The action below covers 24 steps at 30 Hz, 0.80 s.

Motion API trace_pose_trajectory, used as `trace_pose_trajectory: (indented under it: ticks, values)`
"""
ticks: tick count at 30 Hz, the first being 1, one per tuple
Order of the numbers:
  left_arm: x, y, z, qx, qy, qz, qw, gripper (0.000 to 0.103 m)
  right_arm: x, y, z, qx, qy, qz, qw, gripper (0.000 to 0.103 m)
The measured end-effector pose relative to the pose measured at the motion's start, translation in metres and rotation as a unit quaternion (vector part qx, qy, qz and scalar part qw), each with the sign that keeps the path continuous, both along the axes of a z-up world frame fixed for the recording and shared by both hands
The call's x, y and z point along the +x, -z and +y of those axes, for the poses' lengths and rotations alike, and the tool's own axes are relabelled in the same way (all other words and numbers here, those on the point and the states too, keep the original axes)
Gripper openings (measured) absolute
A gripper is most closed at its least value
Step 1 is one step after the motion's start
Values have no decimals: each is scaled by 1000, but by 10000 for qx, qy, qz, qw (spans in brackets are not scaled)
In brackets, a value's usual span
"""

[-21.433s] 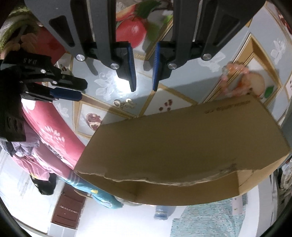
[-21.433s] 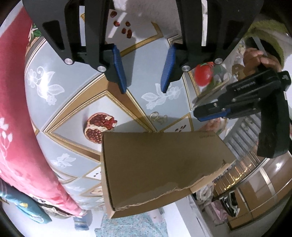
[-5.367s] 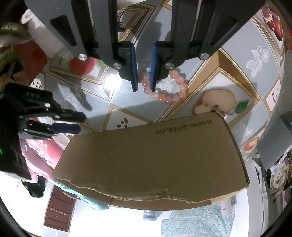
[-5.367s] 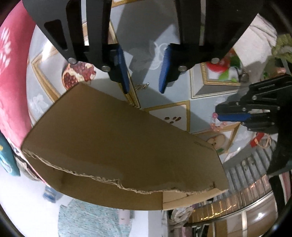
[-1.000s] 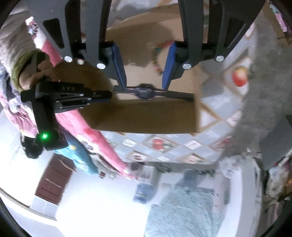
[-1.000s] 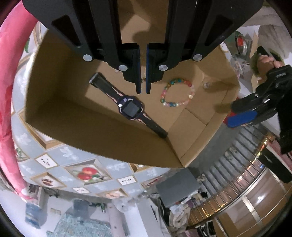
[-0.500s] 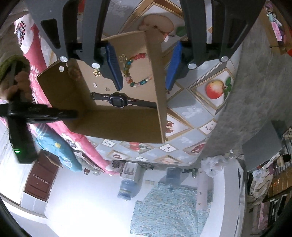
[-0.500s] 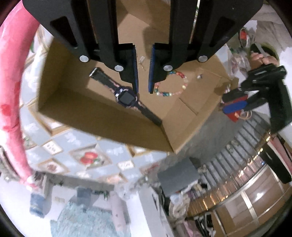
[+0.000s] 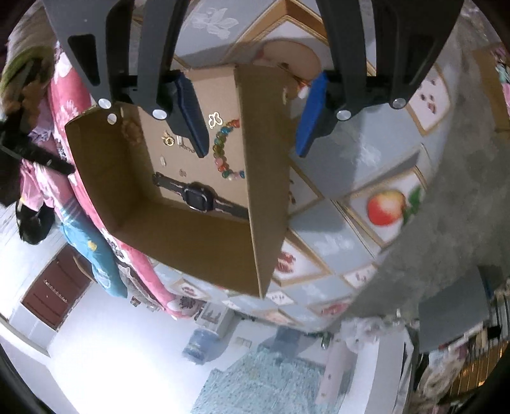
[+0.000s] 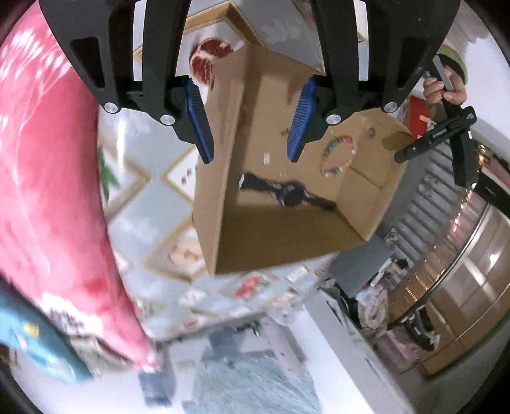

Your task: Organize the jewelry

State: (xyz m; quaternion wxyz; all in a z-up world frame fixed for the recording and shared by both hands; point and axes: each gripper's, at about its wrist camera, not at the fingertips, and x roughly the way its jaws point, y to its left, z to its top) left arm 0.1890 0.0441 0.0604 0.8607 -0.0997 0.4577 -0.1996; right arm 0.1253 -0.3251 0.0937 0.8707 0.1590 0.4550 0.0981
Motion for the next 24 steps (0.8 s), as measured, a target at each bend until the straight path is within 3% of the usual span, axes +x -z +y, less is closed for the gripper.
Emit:
trace_pose_trajectory:
  ticks: [5,7,13,24]
  values:
    - [7,18,-2,-229,-55,483,9986,55,4,24,9,56,-119,398,9991,48]
    - [6,24,-5,-315,-3,596,9977,55,5,27,16,-146,-139,431,9989,48]
    - [0,20,-12,-246,14,516,9984,55,0,26,15,-282,-97,474,9984,40]
    - [-30,16,-9,102,-52,579,9983,55,-29,26,18,-69,-175,554,9983,39]
